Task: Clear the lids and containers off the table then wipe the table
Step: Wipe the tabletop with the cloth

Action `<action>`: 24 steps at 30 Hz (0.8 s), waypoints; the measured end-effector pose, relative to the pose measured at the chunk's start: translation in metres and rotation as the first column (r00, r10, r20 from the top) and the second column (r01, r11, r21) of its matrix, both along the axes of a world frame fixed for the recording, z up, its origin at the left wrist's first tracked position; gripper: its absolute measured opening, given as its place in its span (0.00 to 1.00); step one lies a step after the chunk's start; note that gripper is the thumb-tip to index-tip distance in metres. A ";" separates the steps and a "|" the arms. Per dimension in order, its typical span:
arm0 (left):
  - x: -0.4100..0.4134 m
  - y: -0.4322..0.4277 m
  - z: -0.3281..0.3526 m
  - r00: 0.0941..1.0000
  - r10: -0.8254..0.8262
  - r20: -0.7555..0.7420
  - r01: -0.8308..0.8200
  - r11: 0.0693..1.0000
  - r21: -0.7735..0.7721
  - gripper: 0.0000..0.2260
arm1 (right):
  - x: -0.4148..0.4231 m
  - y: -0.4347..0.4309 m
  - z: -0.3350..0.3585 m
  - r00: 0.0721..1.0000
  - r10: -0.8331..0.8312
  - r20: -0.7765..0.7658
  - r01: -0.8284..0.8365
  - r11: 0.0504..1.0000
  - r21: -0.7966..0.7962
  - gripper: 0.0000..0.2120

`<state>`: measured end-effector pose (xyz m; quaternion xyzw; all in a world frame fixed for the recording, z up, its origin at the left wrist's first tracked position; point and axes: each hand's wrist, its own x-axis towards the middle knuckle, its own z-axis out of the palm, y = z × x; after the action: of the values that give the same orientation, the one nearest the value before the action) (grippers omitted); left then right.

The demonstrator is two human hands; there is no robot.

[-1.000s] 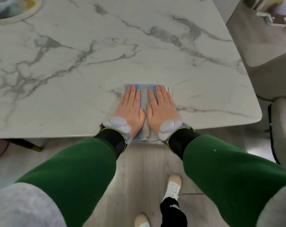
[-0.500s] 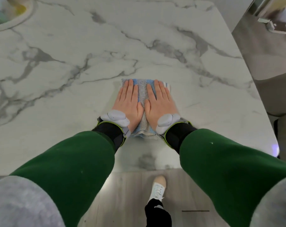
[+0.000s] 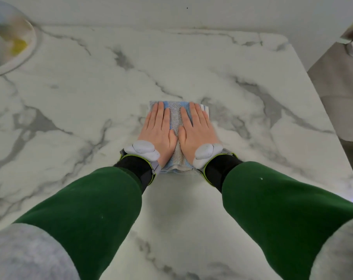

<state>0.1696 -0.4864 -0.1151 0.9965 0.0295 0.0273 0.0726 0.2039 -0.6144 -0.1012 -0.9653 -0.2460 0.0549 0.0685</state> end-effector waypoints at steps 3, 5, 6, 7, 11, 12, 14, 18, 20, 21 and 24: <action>0.029 0.009 -0.001 1.000 0.015 0.018 -0.015 1.000 -0.014 0.26 | 0.028 0.010 0.000 1.000 -0.003 0.006 0.003 1.000 0.015 0.26; 0.048 0.014 -0.001 1.000 0.024 0.017 -0.024 0.999 -0.027 0.26 | 0.048 0.016 0.000 1.000 -0.006 0.003 0.006 1.000 0.020 0.25; 0.060 0.019 -0.001 1.000 0.023 0.012 -0.023 0.999 -0.026 0.26 | 0.060 0.020 0.000 1.000 -0.012 -0.002 0.012 1.000 0.024 0.25; 0.070 0.021 -0.001 1.000 0.021 0.008 -0.021 1.000 -0.019 0.26 | 0.068 0.023 -0.001 1.000 -0.017 -0.006 0.018 0.999 0.030 0.25; 0.119 0.035 0.000 1.000 -0.019 -0.024 0.019 1.000 -0.004 0.26 | 0.113 0.035 -0.002 0.999 -0.052 0.008 0.052 0.999 0.018 0.25; 0.133 0.040 0.000 0.999 -0.036 -0.032 0.036 0.999 0.005 0.26 | 0.126 0.039 -0.003 0.998 -0.065 0.014 0.065 0.998 0.010 0.25; 0.159 0.048 0.000 0.998 -0.056 -0.033 0.057 0.998 0.016 0.27 | 0.150 0.046 -0.004 0.996 -0.080 0.027 0.080 0.997 -0.003 0.25; 0.206 0.064 0.001 0.997 -0.069 -0.037 0.070 0.997 0.025 0.26 | 0.194 0.064 -0.006 0.993 -0.115 0.041 0.115 0.993 -0.005 0.25; 0.226 0.071 0.000 0.997 -0.076 -0.033 0.077 0.997 0.030 0.26 | 0.213 0.072 -0.007 0.991 -0.128 0.044 0.128 0.992 0.001 0.25; 0.235 0.074 0.000 0.997 -0.075 -0.028 0.076 0.997 0.032 0.26 | 0.223 0.075 -0.007 0.991 -0.128 0.047 0.128 0.992 0.003 0.25; 0.264 0.083 -0.002 0.998 -0.061 -0.015 0.062 0.997 0.038 0.26 | 0.253 0.085 -0.008 0.991 -0.120 0.053 0.120 0.993 0.009 0.25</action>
<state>0.4340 -0.4037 -0.1167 0.9984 -0.0012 0.0189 0.0539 0.4564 -0.5294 -0.1091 -0.9792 -0.1895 0.0241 0.0681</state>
